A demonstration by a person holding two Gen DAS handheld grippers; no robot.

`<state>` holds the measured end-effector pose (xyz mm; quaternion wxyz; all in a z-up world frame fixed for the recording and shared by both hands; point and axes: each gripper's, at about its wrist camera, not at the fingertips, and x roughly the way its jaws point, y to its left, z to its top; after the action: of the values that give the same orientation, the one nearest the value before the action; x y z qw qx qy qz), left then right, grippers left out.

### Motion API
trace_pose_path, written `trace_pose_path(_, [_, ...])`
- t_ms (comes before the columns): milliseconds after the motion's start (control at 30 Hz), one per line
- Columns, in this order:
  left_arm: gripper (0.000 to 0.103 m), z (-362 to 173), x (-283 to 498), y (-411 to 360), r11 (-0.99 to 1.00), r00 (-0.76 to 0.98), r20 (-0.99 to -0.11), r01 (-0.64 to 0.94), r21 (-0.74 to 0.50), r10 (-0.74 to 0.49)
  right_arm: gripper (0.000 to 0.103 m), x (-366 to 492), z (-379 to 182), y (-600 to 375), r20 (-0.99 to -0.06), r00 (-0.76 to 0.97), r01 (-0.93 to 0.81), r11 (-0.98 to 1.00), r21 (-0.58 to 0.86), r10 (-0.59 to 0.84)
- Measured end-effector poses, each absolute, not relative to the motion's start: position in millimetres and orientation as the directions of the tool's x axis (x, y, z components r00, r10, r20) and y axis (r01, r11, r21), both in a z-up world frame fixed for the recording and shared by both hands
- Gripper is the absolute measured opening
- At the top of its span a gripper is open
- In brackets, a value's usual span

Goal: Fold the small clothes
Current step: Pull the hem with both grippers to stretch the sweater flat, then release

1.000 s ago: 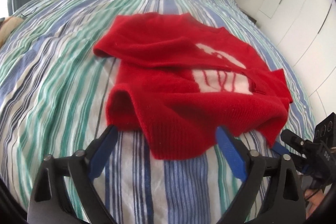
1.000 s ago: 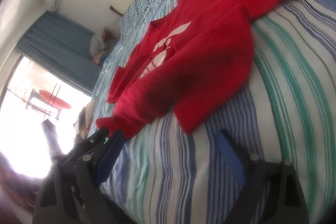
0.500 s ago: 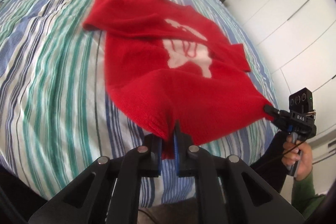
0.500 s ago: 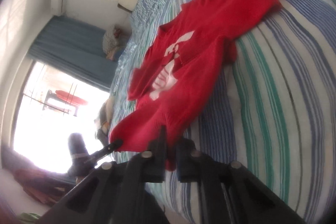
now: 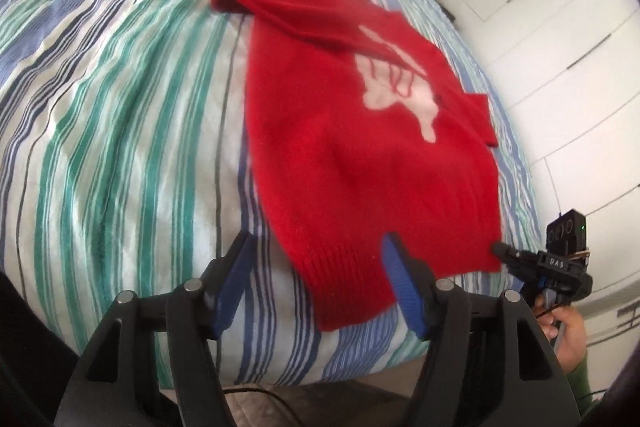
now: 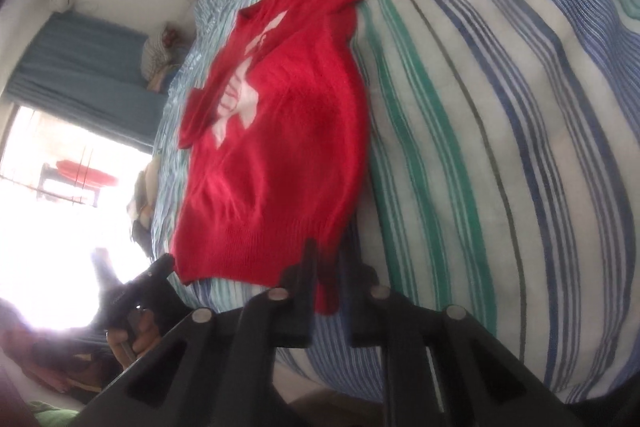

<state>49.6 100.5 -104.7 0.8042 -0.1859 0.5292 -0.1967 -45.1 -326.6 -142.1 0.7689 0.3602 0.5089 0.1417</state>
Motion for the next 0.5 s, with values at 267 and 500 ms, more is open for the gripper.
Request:
trace_pose_path(267, [0.003, -120, 52, 83, 0.822, 0.285, -0.773, 0.128, -0.555, -0.567, 0.004, -43, -153, -321, -0.644, 0.428, 0.124, 0.664, 0.737, 0.634])
trace_pose_path(500, [0.002, -102, 39, 85, 0.917, 0.267, -0.880, 0.178, -0.356, -0.393, 0.004, -58, -111, -324, -0.796, 0.430, 0.094, 0.856, 0.509, 0.426])
